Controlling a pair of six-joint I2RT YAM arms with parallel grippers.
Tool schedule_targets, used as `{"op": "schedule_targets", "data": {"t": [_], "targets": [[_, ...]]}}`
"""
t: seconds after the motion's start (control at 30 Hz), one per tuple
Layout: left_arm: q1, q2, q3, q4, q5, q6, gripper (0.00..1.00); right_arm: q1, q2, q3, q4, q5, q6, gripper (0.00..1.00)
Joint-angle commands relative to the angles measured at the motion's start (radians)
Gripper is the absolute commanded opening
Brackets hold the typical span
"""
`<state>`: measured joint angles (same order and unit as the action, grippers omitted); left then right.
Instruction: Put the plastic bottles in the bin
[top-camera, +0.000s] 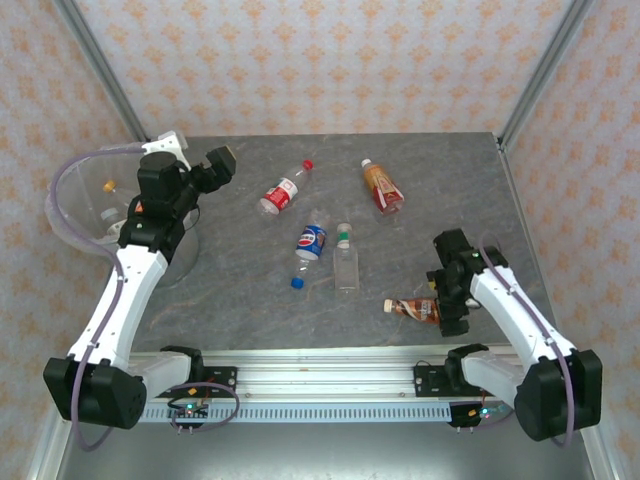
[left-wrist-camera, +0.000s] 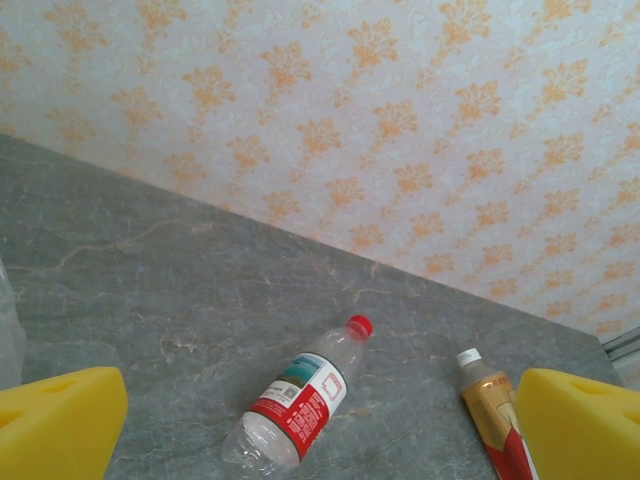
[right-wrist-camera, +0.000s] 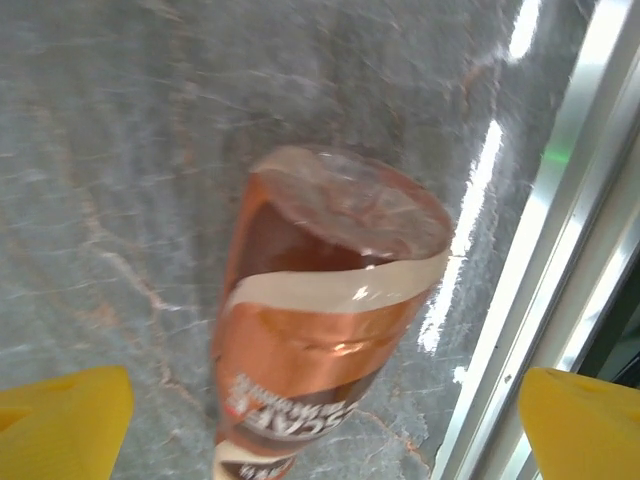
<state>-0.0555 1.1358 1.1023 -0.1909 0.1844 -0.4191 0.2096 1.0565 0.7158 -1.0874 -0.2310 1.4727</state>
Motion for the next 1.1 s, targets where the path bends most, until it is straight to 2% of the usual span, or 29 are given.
{"op": "schedule_targets", "data": {"t": [0.0,0.2,0.4,0.63,0.9,1.07], "targets": [[-0.003,0.01,-0.001,0.03,0.017,0.021,1.0,-0.025,-0.024,-0.09,0.135,-0.063,0.136,0.99],[-0.003,0.021,0.015,-0.002,-0.003,0.04,1.0,-0.083,-0.005,-0.09,0.145,0.036,0.097,1.0],[-0.003,0.034,0.028,-0.013,0.009,0.035,1.0,-0.1,0.027,-0.193,0.306,-0.045,0.167,0.97],[-0.003,0.039,0.034,-0.027,0.009,0.031,1.0,-0.138,0.051,-0.208,0.322,-0.005,0.106,0.94],[-0.002,0.053,0.043,-0.036,0.019,0.026,1.0,-0.151,0.042,-0.256,0.371,0.009,0.091,0.84],[-0.003,0.06,0.045,-0.035,0.027,0.023,1.0,-0.153,0.024,-0.258,0.381,0.014,0.068,0.72]]}}
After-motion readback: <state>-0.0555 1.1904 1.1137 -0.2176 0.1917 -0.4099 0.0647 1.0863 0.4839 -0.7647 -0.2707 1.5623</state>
